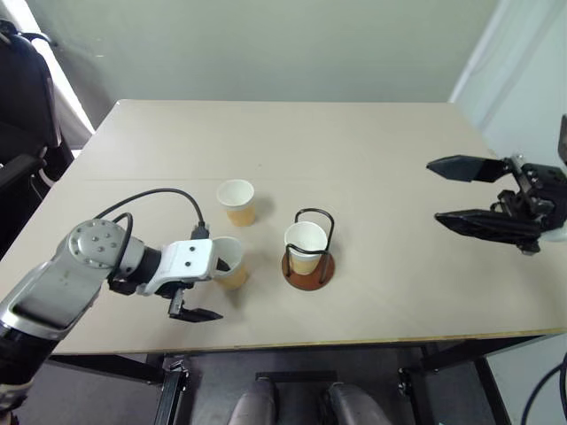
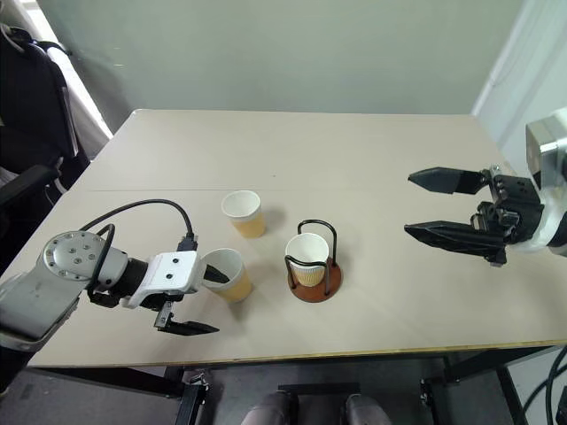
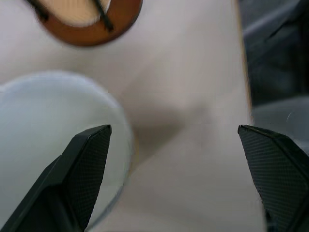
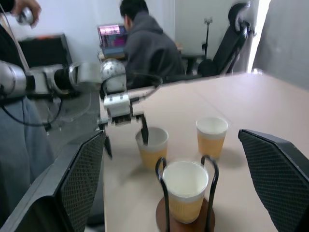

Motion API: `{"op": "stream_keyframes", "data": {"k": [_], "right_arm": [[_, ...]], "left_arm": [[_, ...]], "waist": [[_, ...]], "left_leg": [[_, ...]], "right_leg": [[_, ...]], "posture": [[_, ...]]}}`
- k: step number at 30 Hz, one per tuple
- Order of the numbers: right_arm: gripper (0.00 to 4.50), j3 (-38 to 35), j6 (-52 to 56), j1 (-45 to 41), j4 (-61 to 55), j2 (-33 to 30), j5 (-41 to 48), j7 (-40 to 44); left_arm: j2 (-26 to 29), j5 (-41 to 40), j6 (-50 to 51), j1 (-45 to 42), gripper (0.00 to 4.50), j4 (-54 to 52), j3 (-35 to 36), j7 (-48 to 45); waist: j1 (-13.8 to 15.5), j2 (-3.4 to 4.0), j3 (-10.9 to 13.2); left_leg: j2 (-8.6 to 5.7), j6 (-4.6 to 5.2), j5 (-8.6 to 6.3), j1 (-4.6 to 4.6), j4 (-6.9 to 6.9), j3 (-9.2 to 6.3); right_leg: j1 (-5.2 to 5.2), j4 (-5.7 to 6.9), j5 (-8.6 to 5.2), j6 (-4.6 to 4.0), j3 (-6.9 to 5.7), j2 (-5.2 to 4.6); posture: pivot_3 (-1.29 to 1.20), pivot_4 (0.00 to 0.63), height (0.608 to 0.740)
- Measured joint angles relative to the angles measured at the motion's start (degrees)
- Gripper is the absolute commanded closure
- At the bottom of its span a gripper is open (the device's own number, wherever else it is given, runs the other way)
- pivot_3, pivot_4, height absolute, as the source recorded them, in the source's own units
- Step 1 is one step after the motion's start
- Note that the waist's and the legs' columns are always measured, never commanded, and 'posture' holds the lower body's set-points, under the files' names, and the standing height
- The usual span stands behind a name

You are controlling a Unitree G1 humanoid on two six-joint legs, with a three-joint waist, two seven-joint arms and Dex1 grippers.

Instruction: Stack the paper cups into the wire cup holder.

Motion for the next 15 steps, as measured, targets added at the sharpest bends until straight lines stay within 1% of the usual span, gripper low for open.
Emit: {"op": "stream_keyframes", "data": {"k": [1, 2, 3, 6, 7, 13, 14, 15], "right_arm": [[0.02, -0.1, -0.1, 0.8, -0.2, -0.2, 0.1, -0.5], [0.00, -0.2, -0.1, 1.4, -0.7, -0.4, 0.2, -0.9], [0.00, -0.2, -0.2, 1.7, -1.1, -0.6, 0.4, -1.4], [0.00, -0.6, -0.6, 3.0, -2.0, -1.5, 0.5, -2.0], [0.00, -0.7, -0.6, 3.3, -2.0, -1.7, 0.5, -2.2], [0.00, -0.7, -1.6, 4.6, -2.2, -2.6, 0.5, -3.2], [0.00, -0.7, -1.7, 4.8, -2.2, -2.6, 0.5, -3.3], [0.00, -0.7, -1.8, 5.0, -2.2, -2.6, 0.5, -3.3]], "left_arm": [[-0.7, 1.1, -0.9, -0.7, 0.00, 0.9, -0.7, 0.0], [-1.3, 2.2, -1.8, -1.2, 0.37, 1.5, -1.2, 0.0], [-1.9, 2.9, -2.6, -1.5, 0.57, 2.2, -1.5, 0.0], [-3.2, 4.4, -4.3, -2.6, 1.63, 3.8, -2.3, 0.0], [-3.4, 4.7, -4.6, -3.1, 2.05, 4.4, -2.3, 0.0], [-4.0, 4.5, -5.1, -4.7, 4.28, 4.8, -2.2, -1.0], [-4.0, 4.3, -4.9, -5.0, 4.47, 4.8, -2.2, -1.3], [-4.0, 4.1, -4.7, -5.2, 4.47, 4.7, -2.2, -1.5]], "waist": [[0.1, 0.01, 0.0], [0.2, 0.01, 0.0], [0.2, 0.01, 0.0], [0.2, 0.00, 0.0], [0.2, 0.00, 0.0], [0.2, 0.00, 0.0], [0.2, 0.00, 0.0], [0.2, 0.00, 0.0]], "left_leg": [[-0.02, 0.00, 0.00, -0.02, 0.01, 0.00], [-0.02, 0.00, 0.00, -0.05, 0.03, 0.00], [-0.02, 0.01, 0.00, -0.07, 0.03, -0.01], [-0.01, 0.03, -0.02, -0.09, 0.02, -0.01], [-0.01, 0.03, -0.02, -0.09, 0.02, 0.00], [-0.03, 0.06, -0.04, -0.12, 0.03, 0.00], [-0.03, 0.07, -0.04, -0.14, 0.03, 0.00], [-0.03, 0.07, -0.05, -0.15, 0.04, -0.01]], "right_leg": [[-0.01, 0.00, 0.01, 0.01, 0.01, 0.00], [-0.03, 0.00, 0.01, 0.02, 0.01, 0.00], [-0.05, 0.00, 0.02, 0.03, 0.01, 0.00], [-0.05, -0.01, 0.02, 0.05, -0.01, 0.00], [-0.06, 0.00, 0.01, 0.06, 0.00, 0.00], [-0.05, -0.01, -0.01, 0.15, 0.00, 0.00], [-0.05, -0.01, -0.01, 0.16, 0.00, 0.00], [-0.06, -0.01, -0.01, 0.16, 0.00, 0.00]], "posture": [[0.00, 0.150, 0.740], [0.00, 0.150, 0.740], [0.00, 0.150, 0.740], [0.00, 0.150, 0.740], [0.00, 0.150, 0.740], [0.00, 0.150, 0.740], [0.00, 0.150, 0.740], [0.00, 0.150, 0.740]]}}
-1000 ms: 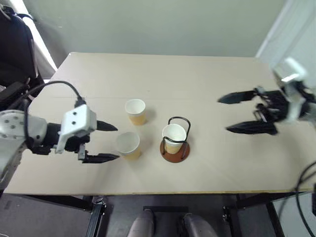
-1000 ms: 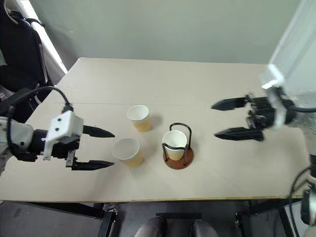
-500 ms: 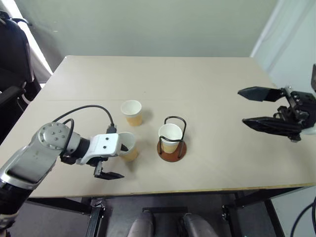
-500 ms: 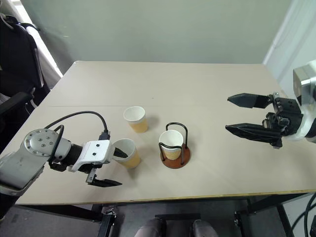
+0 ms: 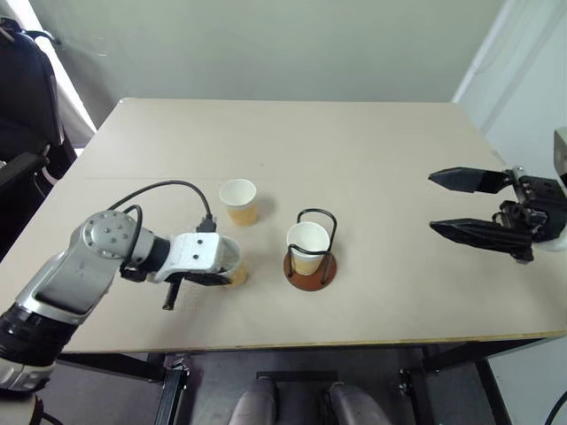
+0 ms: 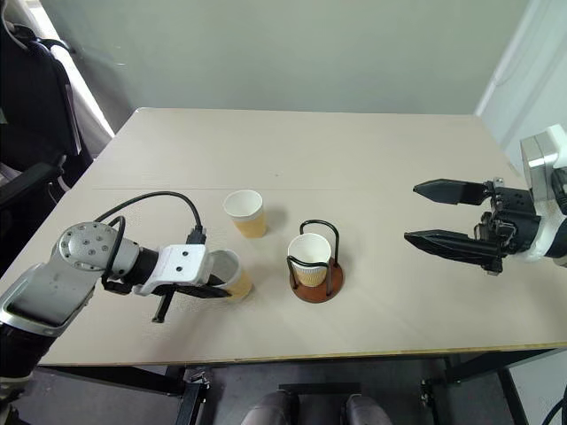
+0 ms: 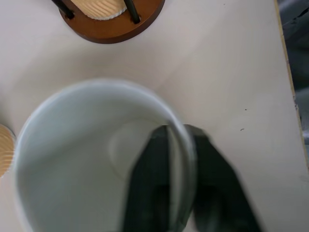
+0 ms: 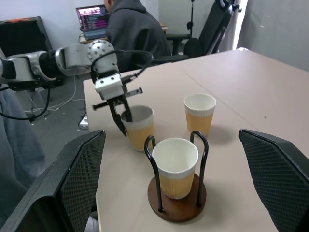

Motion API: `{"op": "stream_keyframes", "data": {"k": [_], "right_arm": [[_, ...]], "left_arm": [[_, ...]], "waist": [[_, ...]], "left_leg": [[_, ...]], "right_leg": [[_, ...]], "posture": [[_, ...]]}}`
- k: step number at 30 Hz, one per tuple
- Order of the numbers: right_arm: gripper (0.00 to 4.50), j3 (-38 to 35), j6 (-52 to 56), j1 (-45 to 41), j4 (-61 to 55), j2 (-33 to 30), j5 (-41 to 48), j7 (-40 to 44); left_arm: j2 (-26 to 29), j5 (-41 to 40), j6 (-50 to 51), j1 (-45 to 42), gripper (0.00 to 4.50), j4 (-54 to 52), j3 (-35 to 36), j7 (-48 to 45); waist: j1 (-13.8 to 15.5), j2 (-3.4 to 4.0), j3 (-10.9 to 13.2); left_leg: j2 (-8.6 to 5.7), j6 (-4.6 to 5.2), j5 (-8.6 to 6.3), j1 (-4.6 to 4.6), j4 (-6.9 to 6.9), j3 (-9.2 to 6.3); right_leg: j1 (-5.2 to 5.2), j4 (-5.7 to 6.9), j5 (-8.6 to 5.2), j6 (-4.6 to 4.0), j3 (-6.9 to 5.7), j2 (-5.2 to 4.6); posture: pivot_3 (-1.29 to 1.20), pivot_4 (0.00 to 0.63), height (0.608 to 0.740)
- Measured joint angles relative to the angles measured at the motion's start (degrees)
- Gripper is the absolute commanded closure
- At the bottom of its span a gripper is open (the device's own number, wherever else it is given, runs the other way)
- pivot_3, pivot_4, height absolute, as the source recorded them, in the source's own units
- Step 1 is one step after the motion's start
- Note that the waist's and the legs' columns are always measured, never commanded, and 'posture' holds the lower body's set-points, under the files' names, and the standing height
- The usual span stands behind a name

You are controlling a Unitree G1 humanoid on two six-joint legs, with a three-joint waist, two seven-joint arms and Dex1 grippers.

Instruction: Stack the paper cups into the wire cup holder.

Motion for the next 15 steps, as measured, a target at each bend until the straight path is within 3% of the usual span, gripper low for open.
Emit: {"op": "stream_keyframes", "data": {"k": [10, 15], "right_arm": [[0.00, 0.0, -2.0, 0.2, 0.4, -0.5, -0.1, -0.4], [0.00, -0.1, -2.9, 0.1, 0.9, -1.1, -0.1, -0.3]], "left_arm": [[-0.2, -2.3, 1.1, -4.4, 4.47, 0.2, 1.0, -3.6], [-6.5, -2.6, -0.1, -24.3, 4.47, 9.9, 1.5, -5.4]], "waist": [[0.1, 0.00, 0.0], [0.9, 0.02, 0.0]], "left_leg": [[0.00, 0.02, -0.01, -0.04, 0.09, -0.02], [-0.09, 0.23, -0.03, -0.23, 0.55, -0.16]], "right_leg": [[0.01, 0.01, 0.02, 0.06, 0.00, 0.00], [0.07, 0.01, 0.16, 0.23, -0.02, -0.02]], "posture": [[0.00, 0.150, 0.740], [0.00, 0.150, 0.740]]}}
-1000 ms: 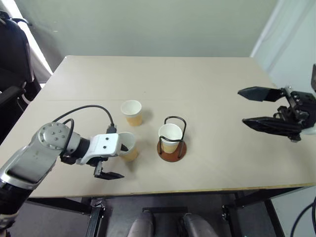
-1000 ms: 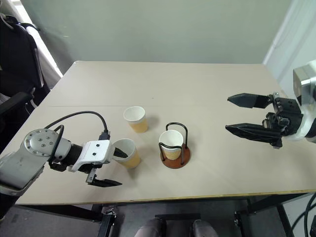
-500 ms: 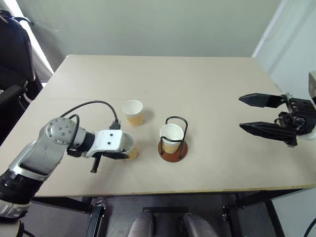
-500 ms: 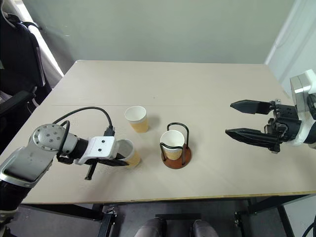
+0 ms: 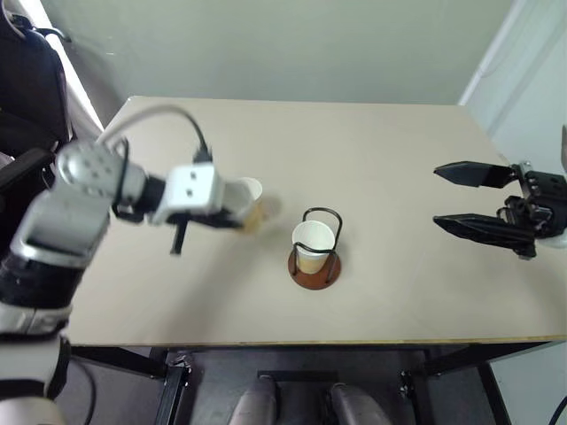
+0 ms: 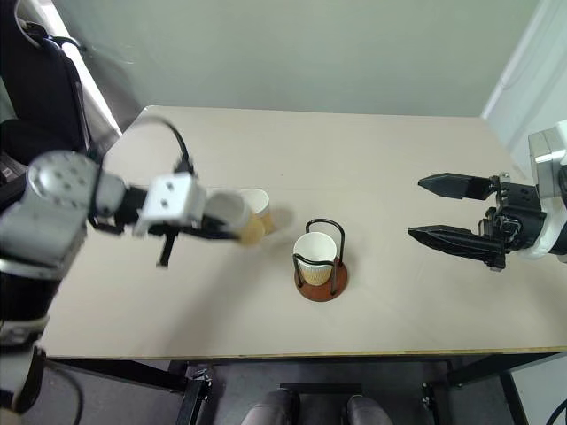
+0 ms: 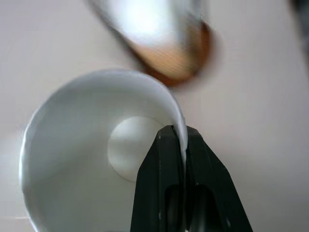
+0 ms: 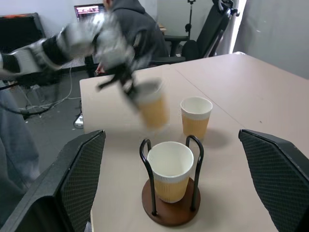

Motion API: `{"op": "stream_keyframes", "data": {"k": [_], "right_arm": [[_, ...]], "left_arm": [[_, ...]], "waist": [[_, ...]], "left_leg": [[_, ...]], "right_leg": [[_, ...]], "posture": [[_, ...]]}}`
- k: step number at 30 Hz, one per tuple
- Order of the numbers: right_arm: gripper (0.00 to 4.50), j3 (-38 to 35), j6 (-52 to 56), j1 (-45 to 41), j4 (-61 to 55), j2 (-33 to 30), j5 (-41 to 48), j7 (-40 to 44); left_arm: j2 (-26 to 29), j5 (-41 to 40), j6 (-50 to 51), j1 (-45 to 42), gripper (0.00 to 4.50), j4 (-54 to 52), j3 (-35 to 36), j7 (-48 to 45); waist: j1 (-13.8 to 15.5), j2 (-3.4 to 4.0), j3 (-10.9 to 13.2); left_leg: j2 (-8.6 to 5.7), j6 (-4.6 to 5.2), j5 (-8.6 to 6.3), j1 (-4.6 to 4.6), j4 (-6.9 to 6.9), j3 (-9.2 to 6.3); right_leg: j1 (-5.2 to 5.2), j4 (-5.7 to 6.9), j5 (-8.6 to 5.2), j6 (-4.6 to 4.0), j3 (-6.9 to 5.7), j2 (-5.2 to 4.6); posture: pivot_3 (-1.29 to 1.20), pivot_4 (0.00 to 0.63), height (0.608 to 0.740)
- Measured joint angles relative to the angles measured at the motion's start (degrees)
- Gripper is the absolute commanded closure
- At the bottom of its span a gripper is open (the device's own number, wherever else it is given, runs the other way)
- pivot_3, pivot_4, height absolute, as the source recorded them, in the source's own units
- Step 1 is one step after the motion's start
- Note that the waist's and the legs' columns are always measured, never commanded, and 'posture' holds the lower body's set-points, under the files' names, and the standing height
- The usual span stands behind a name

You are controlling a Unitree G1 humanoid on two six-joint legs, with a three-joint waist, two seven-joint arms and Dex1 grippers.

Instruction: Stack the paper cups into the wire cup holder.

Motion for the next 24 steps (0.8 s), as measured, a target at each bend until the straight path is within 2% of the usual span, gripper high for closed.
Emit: {"op": "stream_keyframes", "data": {"k": [7, 13, 19, 24], "right_arm": [[0.00, -0.8, -0.4, 1.8, -1.3, -0.2, 0.1, -1.6], [0.00, -2.5, -0.4, 3.5, -3.7, -0.2, 0.7, -4.3], [0.00, -3.4, -0.2, 5.7, -5.6, -0.2, 2.1, -6.7], [0.00, -4.5, -0.1, 6.5, -6.4, -0.7, 2.8, -7.9]], "left_arm": [[-11.7, -1.0, -3.2, -11.8, 4.47, 5.8, -3.8, -3.7], [-17.2, -2.1, -5.4, -16.0, 4.47, 7.4, -6.1, -5.8], [-15.2, -5.9, -7.8, -15.9, 4.47, 8.1, -12.4, -6.0], [-13.4, -5.9, -12.1, -16.4, 4.47, 10.5, -16.2, -6.0]], "waist": [[-0.1, -0.02, 0.0], [-0.1, -0.02, 0.0], [-0.1, -0.02, 0.0], [-0.1, -0.02, 0.0]], "left_leg": [[-0.05, 0.25, -0.16, -0.41, 0.43, 0.05], [-0.08, 0.35, -0.23, -0.36, 0.46, 0.15], [-0.08, 0.35, -0.23, -0.37, 0.51, 0.19], [-0.09, 0.40, -0.25, -0.38, 0.64, 0.18]], "right_leg": [[-0.12, -0.09, 0.11, 0.34, 0.01, -0.04], [-0.04, -0.12, 0.05, 0.52, 0.05, -0.07], [-0.04, -0.11, 0.04, 0.66, 0.10, -0.07], [0.00, -0.10, 0.06, 0.72, 0.10, -0.07]], "posture": [[0.00, 0.150, 0.740], [0.00, 0.150, 0.740], [0.00, 0.150, 0.740], [0.00, 0.150, 0.740]]}}
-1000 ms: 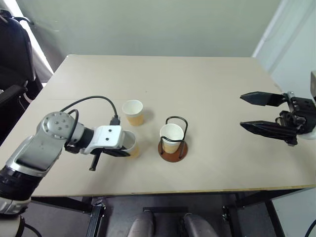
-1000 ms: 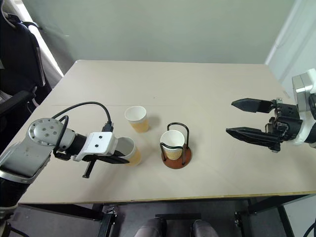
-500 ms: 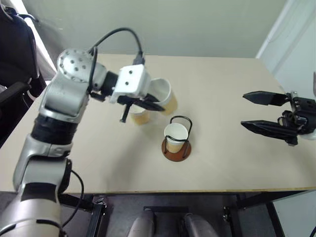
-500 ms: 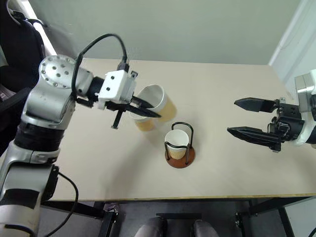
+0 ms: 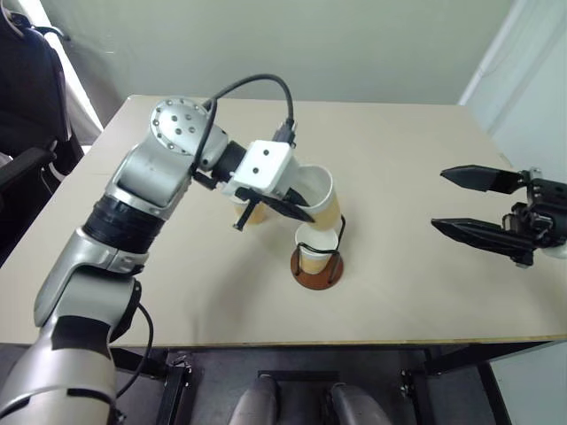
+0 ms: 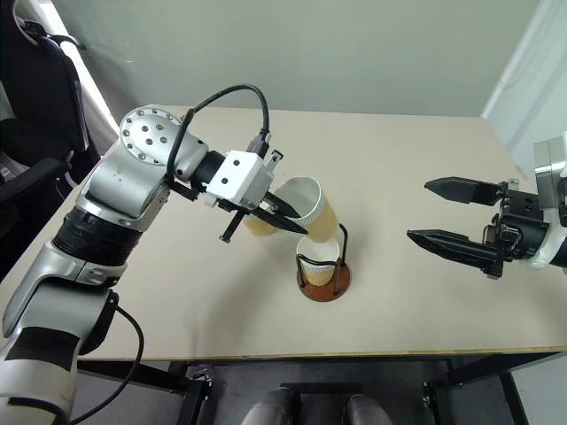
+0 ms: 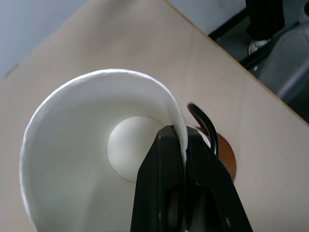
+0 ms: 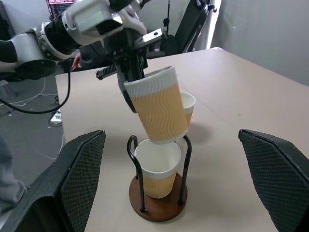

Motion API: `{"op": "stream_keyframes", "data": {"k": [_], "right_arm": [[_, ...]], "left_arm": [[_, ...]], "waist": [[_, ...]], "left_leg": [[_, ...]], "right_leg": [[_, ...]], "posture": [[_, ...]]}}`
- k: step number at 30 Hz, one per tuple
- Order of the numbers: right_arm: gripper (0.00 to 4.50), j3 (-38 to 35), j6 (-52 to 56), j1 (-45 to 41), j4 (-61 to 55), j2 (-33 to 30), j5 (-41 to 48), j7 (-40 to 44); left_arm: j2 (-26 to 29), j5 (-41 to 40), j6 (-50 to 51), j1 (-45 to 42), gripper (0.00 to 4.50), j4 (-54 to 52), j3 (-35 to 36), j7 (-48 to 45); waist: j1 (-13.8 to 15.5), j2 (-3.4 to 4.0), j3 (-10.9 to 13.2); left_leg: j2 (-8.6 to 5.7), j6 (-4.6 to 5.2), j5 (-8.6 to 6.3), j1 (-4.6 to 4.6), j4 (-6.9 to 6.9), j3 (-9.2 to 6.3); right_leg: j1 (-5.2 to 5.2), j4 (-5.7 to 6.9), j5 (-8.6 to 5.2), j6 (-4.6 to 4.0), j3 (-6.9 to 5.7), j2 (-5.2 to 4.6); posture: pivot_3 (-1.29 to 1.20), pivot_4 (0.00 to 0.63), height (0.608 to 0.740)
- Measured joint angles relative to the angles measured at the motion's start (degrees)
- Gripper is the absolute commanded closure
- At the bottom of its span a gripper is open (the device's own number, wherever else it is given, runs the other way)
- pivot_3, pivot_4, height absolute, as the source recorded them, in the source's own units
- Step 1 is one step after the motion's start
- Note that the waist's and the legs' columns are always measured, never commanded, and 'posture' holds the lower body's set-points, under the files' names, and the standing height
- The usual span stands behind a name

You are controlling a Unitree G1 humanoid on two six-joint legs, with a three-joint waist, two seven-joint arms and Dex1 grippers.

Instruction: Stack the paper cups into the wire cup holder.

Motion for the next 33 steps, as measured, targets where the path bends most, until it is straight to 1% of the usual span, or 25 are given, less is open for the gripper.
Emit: {"op": "stream_keyframes", "data": {"k": [9, 10, 12, 14, 19, 21, 22, 23, 26, 29, 32, 33], "right_arm": [[0.00, -0.2, 0.2, 0.9, -0.7, -0.3, 0.7, -1.4], [0.00, -0.2, 0.2, 0.9, -0.8, -0.4, 0.8, -1.6], [0.00, -0.5, 0.2, 1.1, -0.8, -0.4, 1.1, -1.7], [0.00, -0.7, 0.2, 1.3, -0.8, -0.4, 1.1, -1.8], [0.00, -0.7, 0.1, 2.2, -1.0, -0.4, 1.1, -2.2], [0.00, -0.7, 0.1, 2.2, -1.0, -0.4, 1.1, -2.3], [0.00, -0.7, 0.0, 2.2, -1.0, -0.5, 1.1, -2.3], [0.00, -0.7, 0.0, 2.2, -1.0, -0.5, 1.1, -2.3], [0.00, -0.7, -0.1, 2.2, -1.0, -0.5, 1.1, -2.3], [0.00, -0.7, -0.2, 2.2, -0.9, -0.5, 1.0, -2.3], [0.00, -0.5, -0.4, 2.0, -0.8, -0.6, 0.8, -2.3], [0.00, -0.4, -0.4, 1.9, -0.8, -0.6, 0.6, -2.3]], "left_arm": [[0.5, 0.1, -2.6, 0.0, 4.47, 0.7, -2.1, 0.0], [0.5, 0.2, -2.7, 0.0, 4.29, 0.7, -2.2, -0.1], [0.5, 0.5, -3.0, 0.0, 3.86, 0.8, -2.2, -0.1], [0.2, 2.1, -3.9, 0.0, 3.21, 1.7, -2.2, -0.1], [-2.8, 7.4, -7.8, 0.0, 1.40, 6.6, -2.1, 0.1], [-3.9, 8.2, -8.9, 0.0, 0.73, 7.6, -1.8, 0.1], [-4.3, 8.7, -9.5, 0.0, 0.31, 8.2, -1.6, 0.2], [-4.8, 8.9, -9.8, -0.1, 0.02, 8.6, -1.2, 0.2], [-5.8, 8.7, -9.8, -0.4, 0.02, 9.5, 0.7, 0.2], [-5.9, 6.5, -7.2, -1.7, 0.02, 9.7, 4.2, 0.0], [-4.7, 3.7, -2.3, -2.5, 0.02, 9.0, 8.0, -0.2], [-3.3, 3.3, -0.5, -2.7, 0.02, 9.1, 9.1, -0.2]], "waist": [[0.0, 0.01, 0.0], [0.0, 0.01, 0.0], [0.0, 0.01, 0.0], [0.0, 0.02, 0.0], [0.1, 0.02, 0.0], [0.1, 0.02, 0.0], [0.1, 0.02, 0.0], [0.1, 0.02, 0.0], [0.1, 0.02, 0.0], [0.1, 0.02, 0.0], [0.1, 0.02, 0.0], [0.0, 0.02, 0.0]], "left_leg": [[-0.01, 0.35, -0.27, -0.26, 0.64, 0.01], [-0.02, 0.36, -0.28, -0.28, 0.67, 0.01], [-0.03, 0.37, -0.29, -0.30, 0.70, 0.01], [-0.04, 0.38, -0.29, -0.29, 0.70, 0.01], [-0.04, 0.40, -0.30, -0.33, 0.71, 0.02], [-0.05, 0.40, -0.31, -0.38, 0.71, 0.02], [-0.05, 0.41, -0.32, -0.39, 0.71, 0.02], [-0.05, 0.42, -0.32, -0.41, 0.71, 0.02], [-0.06, 0.42, -0.32, -0.43, 0.72, 0.02], [-0.06, 0.42, -0.32, -0.44, 0.72, 0.03], [-0.06, 0.42, -0.32, -0.42, 0.71, 0.04], [-0.06, 0.42, -0.32, -0.42, 0.71, 0.05]], "right_leg": [[0.01, 0.00, 0.05, 0.21, 0.03, 0.00], [0.01, 0.00, 0.06, 0.23, 0.04, -0.01], [0.01, -0.01, 0.07, 0.24, 0.05, -0.02], [0.01, 0.00, 0.07, 0.24, 0.05, -0.02], [-0.02, -0.01, 0.07, 0.26, 0.06, -0.02], [-0.06, -0.01, 0.06, 0.28, 0.06, -0.02], [-0.06, -0.02, 0.06, 0.29, 0.06, -0.02], [-0.08, -0.02, 0.06, 0.29, 0.06, -0.02], [-0.09, -0.03, 0.06, 0.32, 0.06, -0.02], [-0.10, -0.03, 0.06, 0.33, 0.06, -0.02], [-0.10, -0.03, 0.06, 0.34, 0.06, -0.02], [-0.11, -0.02, 0.06, 0.34, 0.07, -0.02]], "posture": [[0.00, 0.150, 0.740], [0.00, 0.150, 0.740], [0.00, 0.150, 0.740], [0.00, 0.150, 0.740], [0.00, 0.150, 0.740], [0.00, 0.150, 0.740], [0.00, 0.150, 0.740], [0.00, 0.150, 0.740], [0.00, 0.150, 0.740], [0.00, 0.150, 0.740], [0.00, 0.150, 0.740], [0.00, 0.150, 0.740]]}}
